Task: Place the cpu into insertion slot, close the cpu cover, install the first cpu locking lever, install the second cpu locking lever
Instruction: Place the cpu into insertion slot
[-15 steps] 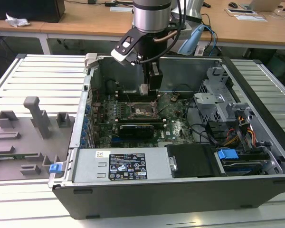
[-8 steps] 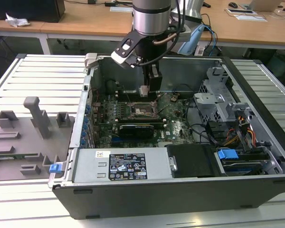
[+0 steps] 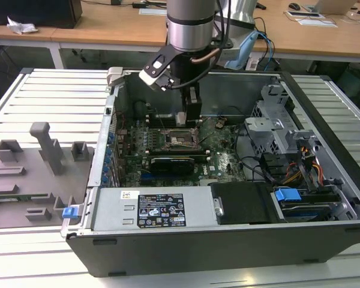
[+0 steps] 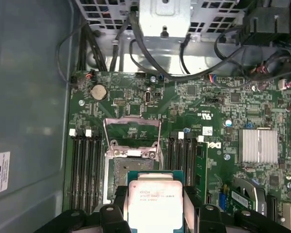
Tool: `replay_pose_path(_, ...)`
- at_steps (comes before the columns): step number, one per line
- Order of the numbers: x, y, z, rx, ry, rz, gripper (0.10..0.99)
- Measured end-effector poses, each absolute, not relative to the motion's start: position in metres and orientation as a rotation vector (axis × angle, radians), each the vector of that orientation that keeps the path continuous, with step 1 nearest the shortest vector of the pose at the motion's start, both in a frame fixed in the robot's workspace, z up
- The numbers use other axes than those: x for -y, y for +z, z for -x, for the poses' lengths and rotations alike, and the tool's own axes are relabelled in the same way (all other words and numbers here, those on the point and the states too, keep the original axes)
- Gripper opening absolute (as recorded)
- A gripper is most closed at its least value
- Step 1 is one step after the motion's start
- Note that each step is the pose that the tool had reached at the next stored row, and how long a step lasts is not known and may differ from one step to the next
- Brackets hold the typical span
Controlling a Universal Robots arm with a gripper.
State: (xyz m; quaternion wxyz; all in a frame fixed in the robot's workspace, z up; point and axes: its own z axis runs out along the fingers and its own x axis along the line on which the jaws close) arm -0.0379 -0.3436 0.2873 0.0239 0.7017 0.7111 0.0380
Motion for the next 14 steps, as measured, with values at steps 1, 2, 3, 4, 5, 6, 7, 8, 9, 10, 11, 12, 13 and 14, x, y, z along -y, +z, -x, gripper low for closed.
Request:
replay_pose_path(1,0.3436,0.2865,0.0382,-2.192,0.117,-2.180,0.541)
replay_pose_path(2,0.3435,0.2856,0.0384,-2.189,0.117,-2.183,0.541)
replay_pose_path(3,0.3435,0.2848,0.0385,-2.188,0.117,-2.184,0.541)
replay_pose_path(4,0.3435,0.2838,0.0385,-2.187,0.117,-2.184,0.541)
replay_pose_path(5,0.3435,0.2833,0.0385,-2.187,0.117,-2.184,0.541)
replay_pose_path(6,0.3435,0.2826,0.0385,-2.187,0.117,-2.184,0.541)
replay_pose_path(7,0.3435,0.2819,0.0385,-2.187,0.117,-2.184,0.541)
replay_pose_path(8,0.3435,0.2813,0.0385,-2.187,0.117,-2.184,0.541)
replay_pose_path(9,0.3435,0.2808,0.0385,-2.187,0.117,-2.184,0.541)
replay_pose_path(10,0.3435,0.2800,0.0385,-2.187,0.117,-2.184,0.541)
replay_pose_path(11,0.3435,0.2795,0.0385,-2.187,0.117,-2.184,0.541)
replay_pose_path(12,0.3435,0.2793,0.0385,-2.187,0.117,-2.184,0.541)
replay_pose_path(13,0.3435,0.2790,0.0385,-2.187,0.117,-2.184,0.541)
replay_pose_path(14,0.3435,0.2787,0.0385,-2.187,0.117,-2.184,0.541)
